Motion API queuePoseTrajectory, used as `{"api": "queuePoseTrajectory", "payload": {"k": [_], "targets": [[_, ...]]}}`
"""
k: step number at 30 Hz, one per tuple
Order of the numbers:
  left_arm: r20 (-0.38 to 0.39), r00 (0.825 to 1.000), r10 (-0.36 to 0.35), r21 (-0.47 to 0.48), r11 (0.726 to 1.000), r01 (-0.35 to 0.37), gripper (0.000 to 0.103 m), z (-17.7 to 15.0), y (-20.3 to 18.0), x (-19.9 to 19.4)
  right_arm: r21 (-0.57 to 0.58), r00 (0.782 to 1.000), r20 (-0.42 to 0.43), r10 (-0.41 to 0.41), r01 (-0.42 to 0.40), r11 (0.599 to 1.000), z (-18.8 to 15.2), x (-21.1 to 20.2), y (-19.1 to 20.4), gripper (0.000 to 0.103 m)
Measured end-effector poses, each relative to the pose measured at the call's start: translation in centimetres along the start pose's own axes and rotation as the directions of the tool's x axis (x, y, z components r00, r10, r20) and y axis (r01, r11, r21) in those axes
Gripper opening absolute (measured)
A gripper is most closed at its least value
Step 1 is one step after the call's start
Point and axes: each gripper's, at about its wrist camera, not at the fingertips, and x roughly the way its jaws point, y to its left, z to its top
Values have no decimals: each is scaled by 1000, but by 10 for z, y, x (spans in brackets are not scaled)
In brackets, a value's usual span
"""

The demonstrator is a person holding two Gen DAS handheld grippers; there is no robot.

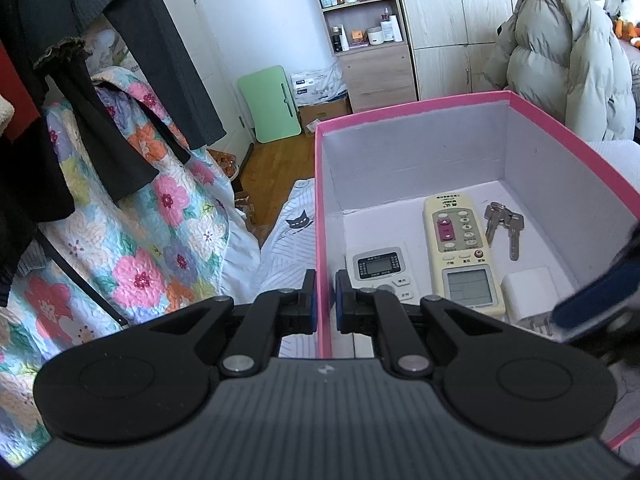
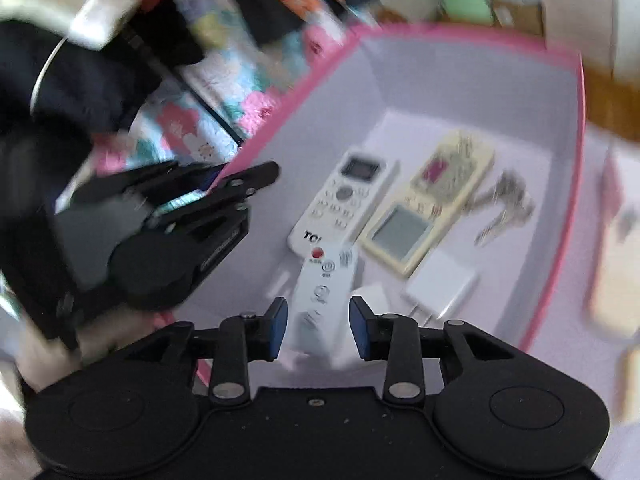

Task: Organize rigid objects

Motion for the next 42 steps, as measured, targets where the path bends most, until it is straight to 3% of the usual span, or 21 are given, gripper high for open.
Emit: {"api": "queuePoseTrajectory", "payload": {"k": [7, 11, 14, 16, 18, 27, 31, 37, 41, 42], "targets": [[-6, 1000, 0, -5, 1000, 0, 7, 0, -1, -1, 150, 985, 171, -1, -25, 988, -22, -84, -44, 41], [-8, 1000, -2, -6, 1000, 2, 7, 1, 0, 0, 305, 979, 186, -78, 18, 952, -46, -112, -90, 44], [-7, 1000, -3, -7, 1000, 3, 7, 1, 1, 0, 393, 973, 146, -180, 110, 913, -65, -122, -122, 50], [-6, 1000, -2, -13, 1000, 2, 7, 1, 1, 0, 419, 951, 103, -292, 225, 880, -76, -121, -140, 51], [0, 1000, -5, -24, 1000, 5, 7, 1, 3, 0, 476, 932, 62, -356, 286, 832, -87, -114, -158, 52], [-11, 1000, -5, -10, 1000, 5, 7, 2, 4, 0, 724, 911, 67, -406, 236, 648, -111, -94, -222, 70], [-11, 1000, -4, -17, 1000, 4, 7, 2, 4, 0, 714, 896, 63, -440, 268, 647, -97, -84, -224, 73], [-4, 1000, -3, -11, 1000, 3, 7, 2, 4, -1, 601, 860, 11, -511, 403, 690, -71, -62, -219, 76], [-4, 1000, -5, -11, 1000, 5, 7, 3, 4, -1, 522, 822, -17, -569, 493, 696, -60, -54, -218, 77], [-3, 1000, -5, -12, 1000, 5, 7, 3, 4, -1, 505, 814, -15, -580, 507, 699, -59, -53, -218, 73]]}}
